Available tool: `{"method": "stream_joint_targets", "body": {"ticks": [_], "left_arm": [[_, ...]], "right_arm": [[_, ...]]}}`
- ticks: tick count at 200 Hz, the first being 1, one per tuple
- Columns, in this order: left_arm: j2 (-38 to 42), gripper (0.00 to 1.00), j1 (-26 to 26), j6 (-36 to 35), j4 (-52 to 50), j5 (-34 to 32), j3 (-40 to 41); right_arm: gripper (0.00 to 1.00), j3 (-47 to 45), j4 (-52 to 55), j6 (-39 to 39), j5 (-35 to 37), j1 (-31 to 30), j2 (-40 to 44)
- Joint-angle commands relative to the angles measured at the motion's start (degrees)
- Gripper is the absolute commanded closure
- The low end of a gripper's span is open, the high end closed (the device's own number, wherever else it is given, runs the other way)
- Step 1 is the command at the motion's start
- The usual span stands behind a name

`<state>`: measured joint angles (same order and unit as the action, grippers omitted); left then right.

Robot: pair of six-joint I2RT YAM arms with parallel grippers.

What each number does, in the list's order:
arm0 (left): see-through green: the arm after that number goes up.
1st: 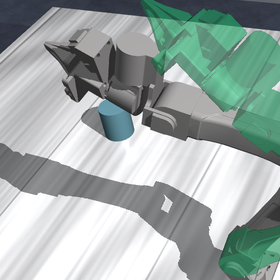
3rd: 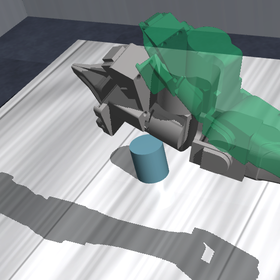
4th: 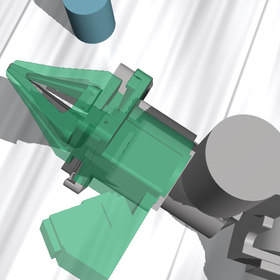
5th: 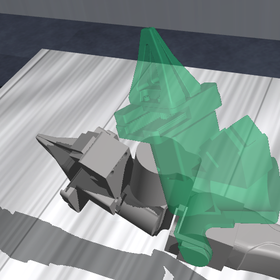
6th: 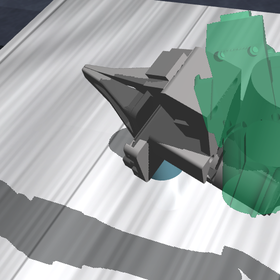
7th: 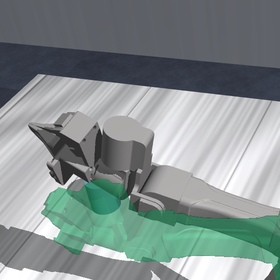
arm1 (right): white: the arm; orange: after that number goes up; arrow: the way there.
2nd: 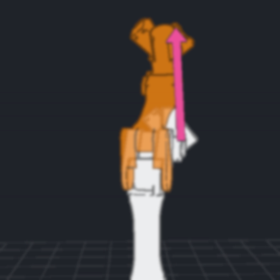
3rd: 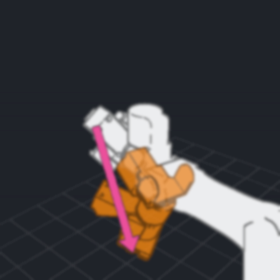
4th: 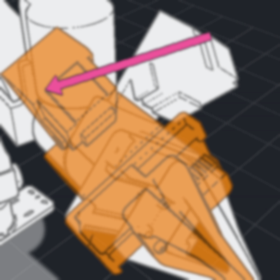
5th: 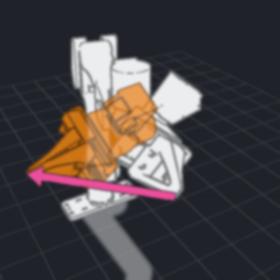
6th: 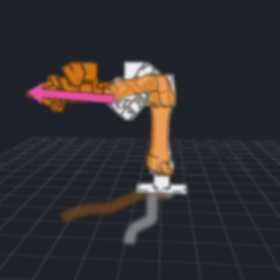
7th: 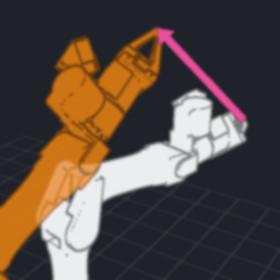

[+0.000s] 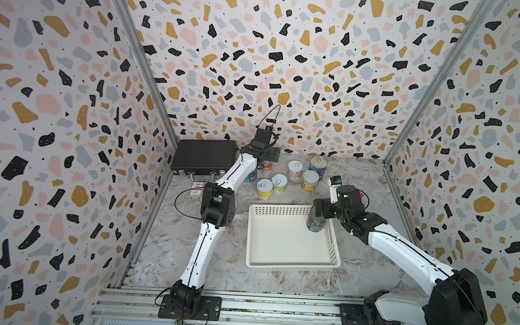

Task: Put the canned food in the basket
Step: Pick up the canned food from the center of the board.

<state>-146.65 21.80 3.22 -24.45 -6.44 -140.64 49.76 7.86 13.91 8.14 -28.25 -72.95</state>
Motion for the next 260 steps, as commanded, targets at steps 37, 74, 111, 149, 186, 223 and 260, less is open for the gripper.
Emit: {"method": "stream_joint_targets", "body": {"ticks": [37,74,111,149,186,223,260], "left_arm": [[-3.43,0.00,0.05,-3.57,10.91,-0.79,-0.85],[-3.59,0.21,-0.16,-3.50,12.42,-0.56,0.27],[-2.07,0.51,-0.16,-2.87,11.68,1.49,1.62],[3.38,0.58,-0.20,-3.23,9.23,2.26,4.90],[10.11,0.62,-0.11,-2.05,6.60,6.37,7.14],[16.44,0.64,-0.16,2.75,7.69,7.28,11.49],[22.71,0.66,-0.07,8.50,7.26,8.55,17.15]], "right_arm": [[0.00,1.47,-0.14,0.00,-0.34,-0.05,-1.76],[0.00,1.90,-0.31,0.06,-0.67,-0.05,-2.53],[0.00,2.28,-0.24,0.16,-1.10,-0.05,-3.51],[0.00,2.00,-0.70,0.76,-1.32,0.00,-2.99],[0.00,0.96,-1.84,0.86,-1.31,0.01,-2.68],[0.00,1.26,-1.79,0.51,-0.93,-0.05,-3.90],[0.00,2.07,-1.31,1.05,-1.20,-0.05,-4.64]]}}
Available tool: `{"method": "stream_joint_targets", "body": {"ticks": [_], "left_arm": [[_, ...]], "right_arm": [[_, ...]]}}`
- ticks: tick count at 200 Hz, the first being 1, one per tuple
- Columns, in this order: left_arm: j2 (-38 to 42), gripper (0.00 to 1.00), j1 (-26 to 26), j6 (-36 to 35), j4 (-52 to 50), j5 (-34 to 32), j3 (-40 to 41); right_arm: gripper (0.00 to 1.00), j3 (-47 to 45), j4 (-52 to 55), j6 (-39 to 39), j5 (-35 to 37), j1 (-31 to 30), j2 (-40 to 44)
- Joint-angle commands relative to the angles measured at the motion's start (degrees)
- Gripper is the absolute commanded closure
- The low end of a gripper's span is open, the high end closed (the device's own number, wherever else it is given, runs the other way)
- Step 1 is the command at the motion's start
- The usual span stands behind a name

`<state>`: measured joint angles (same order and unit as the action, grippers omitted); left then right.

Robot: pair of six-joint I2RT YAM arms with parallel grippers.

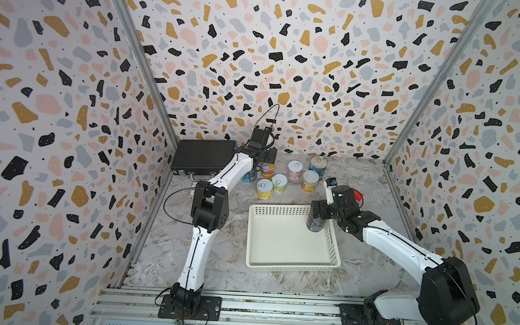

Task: Put the canned food in the basket
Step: Pick up the canned food from the center of the board.

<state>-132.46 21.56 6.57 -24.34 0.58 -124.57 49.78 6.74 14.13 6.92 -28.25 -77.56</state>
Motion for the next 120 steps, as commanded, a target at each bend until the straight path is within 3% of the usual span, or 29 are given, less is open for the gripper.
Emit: {"method": "stream_joint_targets", "body": {"ticks": [1,55,120], "left_arm": [[8.80,0.67,0.16,5.23,7.13,1.53,1.39],[24.22,0.69,0.15,10.25,8.80,1.84,18.73],[45.23,0.69,0.76,14.29,3.00,0.76,36.21]], "right_arm": [[0.00,2.06,-0.17,0.82,0.03,-0.05,0.05],[0.00,1.12,-1.61,2.11,-1.98,-0.03,1.62],[0.00,-0.13,-1.74,2.04,-1.30,-0.01,5.25]]}}
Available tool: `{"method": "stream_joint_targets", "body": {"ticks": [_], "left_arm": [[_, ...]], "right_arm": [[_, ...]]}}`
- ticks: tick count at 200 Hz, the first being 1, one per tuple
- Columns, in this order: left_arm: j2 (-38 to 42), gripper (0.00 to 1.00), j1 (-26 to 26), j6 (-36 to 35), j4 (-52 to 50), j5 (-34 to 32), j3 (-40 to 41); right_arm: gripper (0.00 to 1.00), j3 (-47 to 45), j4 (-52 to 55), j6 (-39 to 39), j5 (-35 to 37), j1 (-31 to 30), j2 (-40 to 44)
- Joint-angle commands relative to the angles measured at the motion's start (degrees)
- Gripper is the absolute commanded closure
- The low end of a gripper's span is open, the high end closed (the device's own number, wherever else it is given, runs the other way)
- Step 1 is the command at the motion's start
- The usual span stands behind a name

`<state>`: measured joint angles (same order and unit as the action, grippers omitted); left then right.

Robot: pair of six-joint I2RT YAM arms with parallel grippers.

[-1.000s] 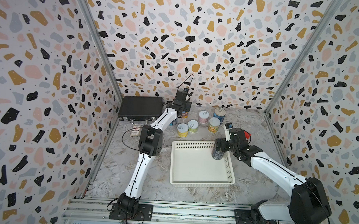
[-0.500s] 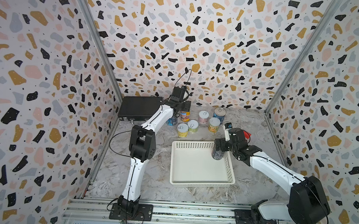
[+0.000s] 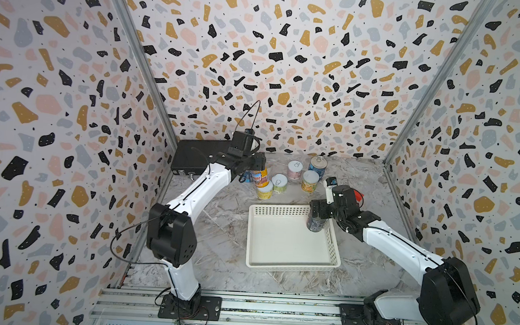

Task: Put the canned food in the basket
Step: Pick up the canned food from the center of the board, then place the canned food in the basket.

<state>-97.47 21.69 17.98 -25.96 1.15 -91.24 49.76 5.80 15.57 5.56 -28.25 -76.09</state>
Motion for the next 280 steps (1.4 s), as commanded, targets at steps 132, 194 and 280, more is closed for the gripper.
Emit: {"method": "stream_joint_targets", "body": {"ticks": [132,194,280], "left_arm": [[45.31,0.69,0.70,11.01,0.29,0.04,32.55],[49.87,0.72,1.02,9.18,9.80,4.07,43.88],[52.22,0.72,5.35,7.77,9.89,4.93,44.16]], "right_arm": [[0.00,-1.84,-1.28,-0.88,2.44,-0.03,7.06],[0.00,-2.38,-1.74,-0.41,2.08,-0.04,8.28],[0.00,-2.39,-1.96,-0.40,1.82,-0.05,7.89]]}}
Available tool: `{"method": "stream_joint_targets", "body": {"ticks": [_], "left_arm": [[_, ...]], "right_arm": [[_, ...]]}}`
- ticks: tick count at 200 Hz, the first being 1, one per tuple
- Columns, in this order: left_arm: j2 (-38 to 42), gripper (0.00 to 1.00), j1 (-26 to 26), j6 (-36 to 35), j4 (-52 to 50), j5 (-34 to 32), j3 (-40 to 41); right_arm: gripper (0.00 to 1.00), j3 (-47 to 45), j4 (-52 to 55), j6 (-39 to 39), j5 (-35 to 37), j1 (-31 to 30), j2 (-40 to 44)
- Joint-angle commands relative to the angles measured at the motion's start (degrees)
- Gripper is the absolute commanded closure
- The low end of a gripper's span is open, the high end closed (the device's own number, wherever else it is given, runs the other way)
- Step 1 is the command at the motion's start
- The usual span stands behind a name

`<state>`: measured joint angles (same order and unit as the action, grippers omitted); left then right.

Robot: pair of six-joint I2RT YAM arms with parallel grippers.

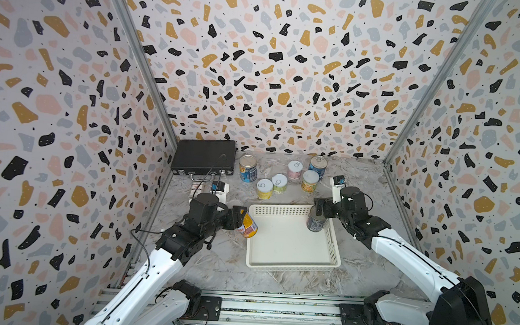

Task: Put the canned food in the basket
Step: Place the canned food in the basket.

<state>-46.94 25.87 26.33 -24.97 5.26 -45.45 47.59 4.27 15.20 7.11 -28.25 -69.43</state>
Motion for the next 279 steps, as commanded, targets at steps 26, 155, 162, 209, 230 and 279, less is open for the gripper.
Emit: {"method": "stream_joint_targets", "body": {"ticks": [26,155,162,209,230,279], "left_arm": [[-0.18,0.71,1.55,-0.31,11.13,2.02,-1.00],[-19.62,0.71,6.86,-1.91,21.98,-5.86,-8.26],[-20.21,0.71,7.12,-2.57,22.57,-6.50,-7.82],[-26.01,0.71,11.00,-9.09,25.28,-10.46,-8.43],[-28.19,0.71,12.68,-10.55,25.74,-12.48,-9.22],[-32.27,0.71,14.54,-14.39,27.70,-16.82,-9.13]], "right_arm": [[0.00,-0.18,-0.61,-0.04,0.14,-0.05,0.62],[0.00,0.31,-0.41,0.30,-0.65,-0.05,-0.25],[0.00,0.26,-0.57,0.28,-0.61,-0.01,-0.20],[0.00,0.22,-0.65,0.27,-0.70,-0.04,-0.43],[0.00,0.22,-0.67,0.34,-0.88,-0.04,-0.51],[0.00,0.47,-0.70,0.41,-1.13,-0.04,-1.15]]}}
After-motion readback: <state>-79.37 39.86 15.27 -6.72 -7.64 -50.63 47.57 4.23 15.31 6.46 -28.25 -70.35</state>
